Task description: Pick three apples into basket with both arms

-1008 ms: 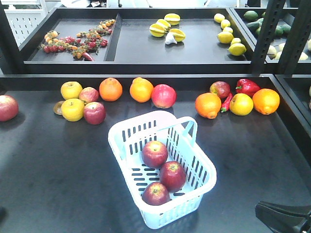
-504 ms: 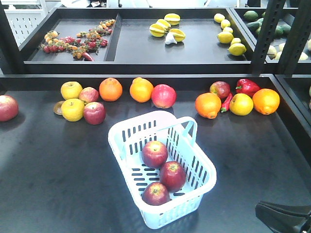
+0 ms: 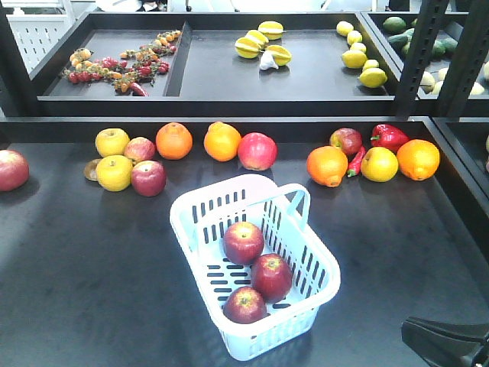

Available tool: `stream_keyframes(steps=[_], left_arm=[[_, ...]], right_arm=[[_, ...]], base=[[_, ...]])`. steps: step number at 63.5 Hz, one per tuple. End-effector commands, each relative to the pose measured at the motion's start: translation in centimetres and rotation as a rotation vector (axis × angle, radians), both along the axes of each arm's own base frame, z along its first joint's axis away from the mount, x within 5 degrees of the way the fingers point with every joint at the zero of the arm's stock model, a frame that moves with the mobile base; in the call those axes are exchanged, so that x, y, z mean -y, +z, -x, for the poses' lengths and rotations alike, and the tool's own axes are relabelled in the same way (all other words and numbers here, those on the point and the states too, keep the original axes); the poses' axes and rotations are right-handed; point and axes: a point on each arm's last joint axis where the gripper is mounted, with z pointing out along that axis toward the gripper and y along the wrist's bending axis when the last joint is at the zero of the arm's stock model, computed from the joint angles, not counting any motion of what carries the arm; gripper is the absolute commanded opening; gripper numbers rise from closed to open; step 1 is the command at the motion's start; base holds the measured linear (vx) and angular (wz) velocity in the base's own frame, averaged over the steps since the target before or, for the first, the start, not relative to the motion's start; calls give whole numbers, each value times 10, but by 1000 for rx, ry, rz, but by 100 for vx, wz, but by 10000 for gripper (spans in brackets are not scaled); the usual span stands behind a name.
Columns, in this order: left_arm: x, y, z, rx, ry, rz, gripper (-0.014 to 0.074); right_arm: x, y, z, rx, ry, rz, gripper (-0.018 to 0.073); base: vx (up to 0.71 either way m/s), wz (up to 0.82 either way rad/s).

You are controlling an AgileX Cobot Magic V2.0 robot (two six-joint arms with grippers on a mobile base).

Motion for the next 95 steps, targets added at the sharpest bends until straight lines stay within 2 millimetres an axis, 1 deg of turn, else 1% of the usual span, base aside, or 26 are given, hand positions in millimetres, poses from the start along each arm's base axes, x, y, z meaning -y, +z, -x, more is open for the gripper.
stream_keyframes(steps=[1,31,37,43,46,51,61,65,69,72,77,82,95], left_arm=[[1,15,2,107,-11,2,-8],[1,15,2,107,-11,2,-8],[1,15,2,107,-11,2,-8],[1,15,2,107,-11,2,-8],[1,15,2,107,-11,2,-8],[1,15,2,107,-11,2,-8],[1,15,2,107,-11,2,-8],[1,15,2,107,-11,2,-8],[1,15,2,107,-11,2,-8],[1,15,2,107,-11,2,-8],[1,15,2,107,-11,2,-8],[1,15,2,107,-11,2,-8],[1,15,2,107,-11,2,-8]], right_arm=[[1,13,-4,60,-33,-36,-2],[1,12,-4,61,-33,-32,-2],[4,14,-2,103,-42,-12,-2],[8,15,4,144,-49,25,-2],[11,11,7,150,-76,31,-2],[17,-7,8,144,-151,4,-2],[29,-43,12,191,-329,-164,-2],[31,-58,15,203,-366,-222,-2],[33,-67,18,229,-384,-264,-2],[34,-67,20,245,-381,-258,-2],[36,-63,24,337,-366,-224,-2],[40,-59,27,414,-396,-220,-2],[46,-55,25,471,-517,-209,-2]], base=[[0,0],[0,0],[0,0],[0,0],[0,0],[0,0],[0,0],[0,0],[0,0],[0,0],[0,0],[0,0],[0,0]])
